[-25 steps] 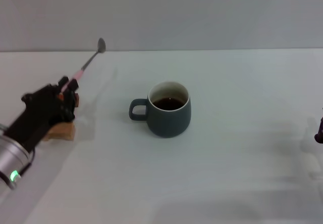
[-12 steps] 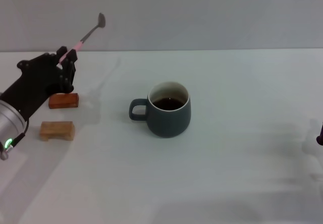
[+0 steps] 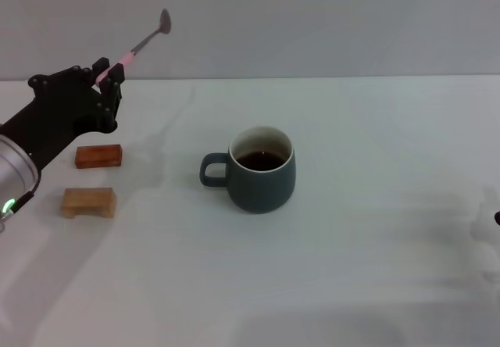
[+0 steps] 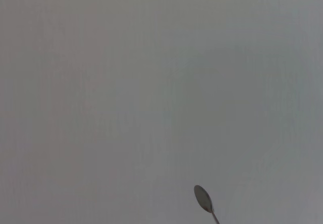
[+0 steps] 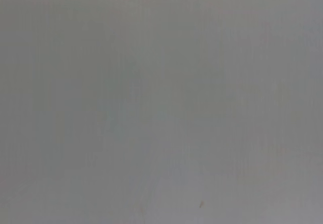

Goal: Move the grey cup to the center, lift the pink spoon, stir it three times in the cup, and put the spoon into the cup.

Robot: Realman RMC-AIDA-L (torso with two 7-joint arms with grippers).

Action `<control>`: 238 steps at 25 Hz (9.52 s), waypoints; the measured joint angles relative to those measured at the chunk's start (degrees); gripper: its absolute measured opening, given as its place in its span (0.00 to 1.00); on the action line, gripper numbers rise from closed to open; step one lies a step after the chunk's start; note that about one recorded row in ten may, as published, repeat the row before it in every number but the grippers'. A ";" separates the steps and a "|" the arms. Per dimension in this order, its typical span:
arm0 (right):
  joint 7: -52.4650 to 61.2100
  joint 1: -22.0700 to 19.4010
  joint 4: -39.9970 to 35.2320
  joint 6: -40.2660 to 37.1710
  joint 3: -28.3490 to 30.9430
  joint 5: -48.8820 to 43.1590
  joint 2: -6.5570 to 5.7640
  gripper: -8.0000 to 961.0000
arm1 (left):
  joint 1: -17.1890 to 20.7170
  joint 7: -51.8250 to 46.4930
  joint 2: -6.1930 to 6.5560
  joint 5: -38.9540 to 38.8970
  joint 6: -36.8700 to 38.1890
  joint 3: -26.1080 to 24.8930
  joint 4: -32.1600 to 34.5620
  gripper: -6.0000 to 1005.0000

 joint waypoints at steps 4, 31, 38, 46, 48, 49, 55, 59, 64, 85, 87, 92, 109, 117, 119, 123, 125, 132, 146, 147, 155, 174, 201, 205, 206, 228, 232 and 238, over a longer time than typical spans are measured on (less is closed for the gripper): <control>0.06 -0.07 0.07 -0.07 0.00 0.00 0.00 0.01 | 0.77 4.04 0.18 -0.03 -6.64 -0.18 -5.41 0.14; -0.30 -4.92 -0.09 -5.90 0.17 2.28 -0.06 0.01 | 0.09 23.35 -3.31 -0.60 -33.56 -3.88 -24.80 0.14; -0.20 -5.33 -0.19 -6.05 0.17 2.34 -0.09 0.01 | -1.78 26.14 -4.04 -1.09 -36.56 -4.03 -25.82 0.14; -0.15 -5.49 -0.21 -6.60 0.65 2.41 -0.09 0.01 | -3.48 33.53 -4.82 -5.46 -42.73 -5.45 -29.14 0.14; -0.15 -5.58 -0.25 -6.63 0.83 2.45 -0.09 0.01 | -3.81 39.00 -6.30 -9.67 -45.52 -7.44 -29.50 0.14; -0.08 -5.62 -0.26 -6.64 0.85 2.47 -0.09 0.01 | -3.83 42.21 -7.42 -11.98 -47.00 -8.80 -29.50 0.14; 0.01 -5.88 -0.28 -6.64 0.93 2.47 -0.09 0.01 | -3.47 58.07 -14.60 -19.73 -55.69 -15.88 -29.35 0.14; 0.02 -5.96 -0.25 -6.64 0.97 2.63 -0.09 0.01 | -3.89 62.87 -15.67 -24.72 -60.14 -19.33 -29.71 0.14; 0.01 -6.00 -0.14 -6.64 0.97 3.20 -0.09 0.01 | -4.22 64.63 -15.77 -26.12 -65.76 -22.10 -32.13 0.14; -0.32 -8.46 -0.60 -8.07 6.14 3.78 -0.15 0.01 | -6.34 69.73 -16.04 -25.69 -83.00 -24.66 -32.90 0.14; -0.32 -8.51 -0.75 -8.08 6.21 3.78 -0.16 0.01 | -6.69 69.82 -16.08 -25.62 -83.53 -24.45 -31.68 0.14; -0.32 -8.51 -0.78 -8.08 6.20 3.78 -0.18 0.01 | -8.35 69.85 -16.09 -25.52 -83.75 -23.85 -28.73 0.14; -0.35 -8.84 -0.66 -8.21 5.97 3.77 -0.09 0.01 | -16.94 69.32 -16.27 -20.97 -83.47 -22.26 -18.89 0.14; -0.04 -9.04 -0.78 -8.79 6.06 3.77 -0.13 0.01 | -20.85 69.28 -16.26 -20.71 -82.55 -22.87 -14.60 0.14; -0.01 -9.04 -0.79 -8.84 6.05 3.77 -0.14 0.01 | -21.03 69.28 -16.26 -20.70 -82.46 -22.78 -14.54 0.14; 0.00 -9.04 -0.81 -8.87 5.92 3.77 -0.16 0.01 | -22.02 69.27 -16.26 -20.67 -82.25 -22.33 -14.12 0.14; 0.01 -9.04 -0.81 -8.87 5.91 3.77 -0.18 0.01 | -22.52 69.32 -16.26 -20.63 -82.30 -21.90 -13.75 0.14; 0.05 -9.04 -0.99 -8.88 5.98 3.77 -0.18 0.01 | -23.53 69.64 -16.26 -20.53 -83.01 -20.14 -13.01 0.14; 0.09 -9.13 -1.17 -8.88 5.82 3.77 -0.18 0.01 | -22.26 69.19 -16.26 -16.78 -84.57 -22.24 -13.77 0.14; 0.09 -9.13 -1.17 -8.87 5.79 3.77 -0.18 0.01 | -22.33 69.19 -16.26 -16.76 -84.40 -22.33 -13.68 0.14; 0.09 -9.00 -0.98 -8.87 5.71 3.77 -0.18 0.01 | -24.93 69.23 -16.31 -16.97 -83.18 -22.11 -12.03 0.14; 0.09 -8.62 -0.85 -8.87 5.53 3.76 -0.18 0.01 | -21.52 69.39 -16.27 -16.65 -84.87 -20.80 -15.74 0.14; 0.09 -8.68 -1.02 -8.78 5.67 3.78 -0.18 0.01 | -25.78 69.39 -16.38 -15.33 -85.81 -18.69 -13.87 0.14; 0.09 -8.54 -1.00 -8.78 5.58 3.78 -0.18 0.01 | -24.46 69.33 -16.46 -12.52 -87.13 -18.81 -15.03 0.14; 0.09 -8.53 -0.98 -8.78 5.57 3.78 -0.18 0.01 | -24.30 69.32 -16.47 -12.35 -87.51 -18.95 -15.27 0.14; 0.09 -8.63 -0.81 -8.85 5.77 3.78 -0.17 0.01 | -28.00 67.15 -16.62 -12.08 -84.25 -19.75 -10.50 0.25; 0.09 -8.49 -0.81 -8.87 5.76 3.78 -0.18 0.01 | -27.69 67.03 -16.62 -12.05 -83.12 -19.46 -10.79 0.28; 0.09 -8.38 -0.93 -8.88 5.94 3.78 -0.18 0.01 | -25.41 62.78 -16.64 -12.56 -72.84 -19.41 -12.44 0.48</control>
